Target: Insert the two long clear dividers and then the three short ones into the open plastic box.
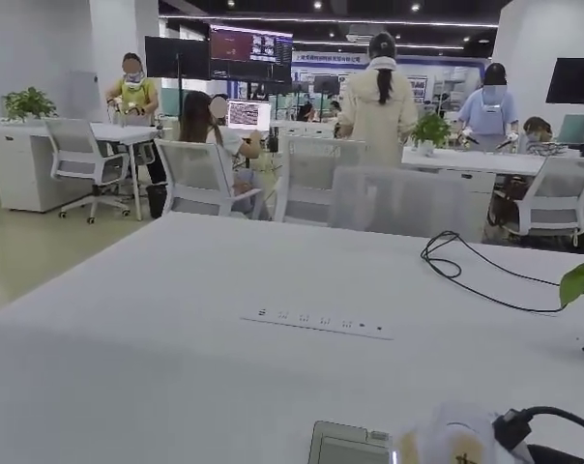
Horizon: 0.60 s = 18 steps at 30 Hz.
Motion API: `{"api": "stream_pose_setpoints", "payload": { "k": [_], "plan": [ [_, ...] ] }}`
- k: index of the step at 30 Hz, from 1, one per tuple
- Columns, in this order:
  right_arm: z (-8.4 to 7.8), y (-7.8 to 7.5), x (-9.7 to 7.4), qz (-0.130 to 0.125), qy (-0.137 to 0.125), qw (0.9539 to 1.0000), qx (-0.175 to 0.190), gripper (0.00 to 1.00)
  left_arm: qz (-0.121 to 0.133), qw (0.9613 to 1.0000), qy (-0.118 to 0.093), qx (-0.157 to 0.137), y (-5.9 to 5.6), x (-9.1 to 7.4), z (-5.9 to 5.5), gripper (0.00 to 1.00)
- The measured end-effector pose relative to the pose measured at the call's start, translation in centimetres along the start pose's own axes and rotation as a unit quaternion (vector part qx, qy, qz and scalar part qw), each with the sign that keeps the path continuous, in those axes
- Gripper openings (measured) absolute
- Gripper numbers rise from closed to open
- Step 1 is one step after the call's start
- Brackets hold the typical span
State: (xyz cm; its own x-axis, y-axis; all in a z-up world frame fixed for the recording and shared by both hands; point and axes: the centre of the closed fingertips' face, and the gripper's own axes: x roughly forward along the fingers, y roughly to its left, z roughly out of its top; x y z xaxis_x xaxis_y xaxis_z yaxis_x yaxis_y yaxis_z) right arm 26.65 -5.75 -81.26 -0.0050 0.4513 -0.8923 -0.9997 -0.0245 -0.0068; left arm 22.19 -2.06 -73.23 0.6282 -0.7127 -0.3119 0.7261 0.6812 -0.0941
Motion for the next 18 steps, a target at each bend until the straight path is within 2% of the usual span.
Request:
{"api": "stream_pose_setpoints", "payload": {
  "k": [8, 18],
  "plan": [
    [-0.9, 0.4, -2.4, -0.006, -0.022, 0.9997, 0.009, 0.31, -0.001, 1.0000, 0.000, -0.002, -0.1, 0.1, 0.0, 0.83],
    [-3.6, 0.8, -4.5, -0.023, -0.019, 0.9991, 0.029, 0.38, 0.004, 1.0000, 0.000, -0.001, 0.1, 0.1, 0.0, 0.88]
  ]
}}
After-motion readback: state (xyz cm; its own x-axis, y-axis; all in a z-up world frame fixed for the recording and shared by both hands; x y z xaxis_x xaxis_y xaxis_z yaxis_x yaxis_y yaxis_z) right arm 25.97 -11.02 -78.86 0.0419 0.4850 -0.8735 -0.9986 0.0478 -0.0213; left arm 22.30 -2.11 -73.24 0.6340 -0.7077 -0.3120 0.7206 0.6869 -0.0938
